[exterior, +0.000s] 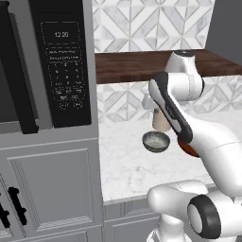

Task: Pick up the bowls on the counter and stack them on top of one another in the open cabinet. Place the smaller bowl on top of the larger bowl.

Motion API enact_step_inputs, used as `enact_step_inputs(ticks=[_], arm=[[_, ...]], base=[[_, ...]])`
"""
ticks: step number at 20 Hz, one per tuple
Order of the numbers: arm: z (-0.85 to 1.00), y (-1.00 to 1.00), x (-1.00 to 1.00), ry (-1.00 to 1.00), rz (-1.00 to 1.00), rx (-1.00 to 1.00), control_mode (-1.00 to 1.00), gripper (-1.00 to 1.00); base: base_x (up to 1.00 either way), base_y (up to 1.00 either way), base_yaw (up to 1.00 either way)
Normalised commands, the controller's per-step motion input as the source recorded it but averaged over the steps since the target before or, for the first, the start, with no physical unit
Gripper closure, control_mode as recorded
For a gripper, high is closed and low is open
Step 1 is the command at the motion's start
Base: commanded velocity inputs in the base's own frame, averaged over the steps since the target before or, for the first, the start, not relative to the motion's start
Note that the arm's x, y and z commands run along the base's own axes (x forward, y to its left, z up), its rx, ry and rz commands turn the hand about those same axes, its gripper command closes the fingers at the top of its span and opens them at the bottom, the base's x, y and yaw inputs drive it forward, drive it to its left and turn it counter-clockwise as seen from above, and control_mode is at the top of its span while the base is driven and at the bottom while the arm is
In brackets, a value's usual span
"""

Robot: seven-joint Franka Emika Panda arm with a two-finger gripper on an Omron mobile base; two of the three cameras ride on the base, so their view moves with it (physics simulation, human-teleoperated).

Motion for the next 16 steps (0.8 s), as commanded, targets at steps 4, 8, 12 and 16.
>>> enact_step_inputs(ticks=[4,8,12,16], arm=[[-0.41,0.0,-0.06,0.13,0.0,-0.18,-1.0,-1.0],[-0.94,0.01,0.0,0.26,0.0,-0.39,-1.0,-1.0],[-0.93,0.02,0.4,0.07,0.0,-0.31,-1.0,-1.0],[-0.47,0.0,0.46,-0.03,0.01,-0.07,-1.0,-1.0]], base=[[0.0,0.0,0.0],[0.0,0.0,0.0],[0.0,0.0,0.0],[0.0,0.0,0.0]])
